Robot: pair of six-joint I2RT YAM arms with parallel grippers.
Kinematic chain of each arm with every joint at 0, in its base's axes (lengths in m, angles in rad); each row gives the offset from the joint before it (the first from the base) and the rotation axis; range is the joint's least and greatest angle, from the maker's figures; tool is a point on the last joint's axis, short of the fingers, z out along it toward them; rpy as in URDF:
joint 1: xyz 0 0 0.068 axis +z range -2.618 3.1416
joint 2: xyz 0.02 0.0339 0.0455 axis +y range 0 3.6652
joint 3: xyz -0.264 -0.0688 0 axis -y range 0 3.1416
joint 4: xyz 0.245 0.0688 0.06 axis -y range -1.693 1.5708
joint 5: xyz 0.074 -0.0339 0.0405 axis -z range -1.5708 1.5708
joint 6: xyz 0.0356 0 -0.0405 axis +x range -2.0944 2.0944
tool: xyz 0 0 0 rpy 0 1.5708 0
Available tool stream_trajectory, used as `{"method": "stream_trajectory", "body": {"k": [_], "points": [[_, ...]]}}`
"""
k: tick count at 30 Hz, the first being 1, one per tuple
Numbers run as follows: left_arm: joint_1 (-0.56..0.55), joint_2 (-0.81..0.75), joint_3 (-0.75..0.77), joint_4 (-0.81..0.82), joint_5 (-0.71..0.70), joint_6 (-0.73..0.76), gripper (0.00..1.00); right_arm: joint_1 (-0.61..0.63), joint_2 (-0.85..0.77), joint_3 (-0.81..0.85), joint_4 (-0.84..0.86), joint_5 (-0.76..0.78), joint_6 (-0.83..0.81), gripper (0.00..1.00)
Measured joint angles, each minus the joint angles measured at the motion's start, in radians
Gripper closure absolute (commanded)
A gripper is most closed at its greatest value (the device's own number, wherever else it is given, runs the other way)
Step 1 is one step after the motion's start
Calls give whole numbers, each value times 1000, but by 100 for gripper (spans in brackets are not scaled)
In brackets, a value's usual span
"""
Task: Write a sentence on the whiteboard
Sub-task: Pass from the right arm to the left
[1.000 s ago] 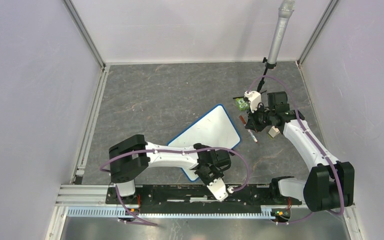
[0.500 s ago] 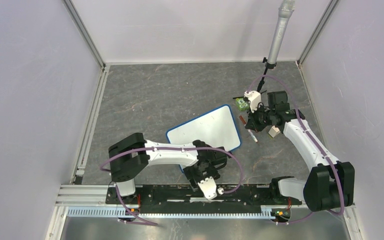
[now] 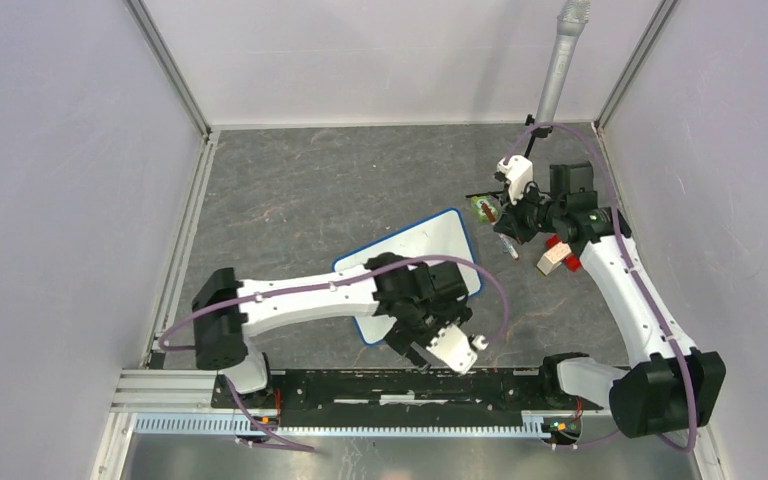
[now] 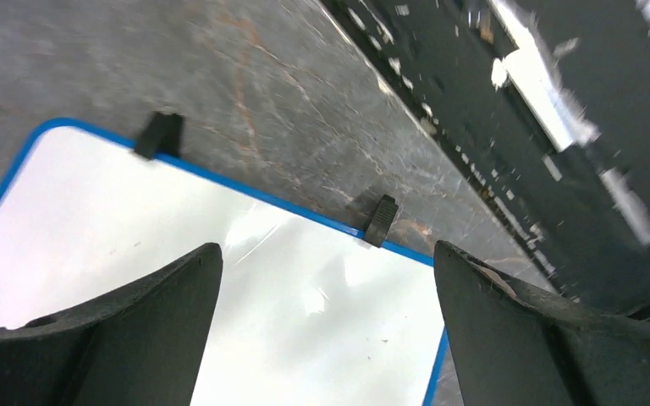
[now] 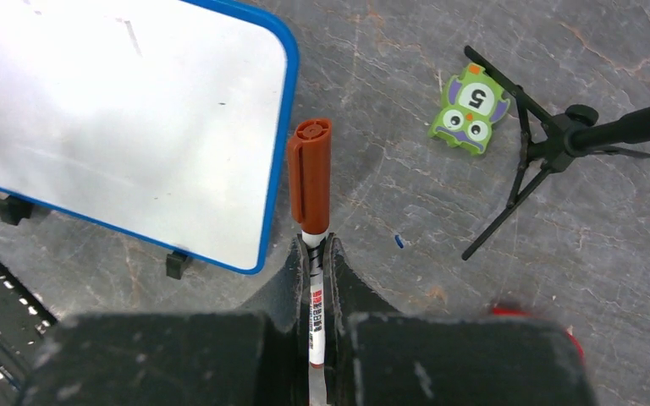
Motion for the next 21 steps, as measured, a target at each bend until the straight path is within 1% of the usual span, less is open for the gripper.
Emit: {"method": "stream_trajectory", "body": {"k": [3,5,6,9,12,13,14,17,18,21], "points": [[18,-63,56,-5,54,-138,0,2,-25,0,-18,-43,1,100],[65,-134,76,6,125,-266,0,14,-34,3,-26,-81,2,100],[107,-179,80,19,156,-336,0,23,-34,7,-30,-97,3,100],[303,-310,91,66,228,-546,0,67,-34,23,-33,-140,12,100],[524,-394,109,116,261,-735,0,126,-34,54,-33,-177,19,100],[589,-412,114,129,276,-776,0,156,-30,73,-32,-196,21,100],[632,-426,116,138,295,-796,0,183,-25,87,-31,-214,23,100],[733,-475,93,163,422,-798,0,270,-3,125,-22,-268,39,100],[755,-491,83,161,470,-790,0,301,6,132,-14,-286,46,100],[768,-512,70,157,597,-725,8,379,38,134,-6,-323,63,100]]}}
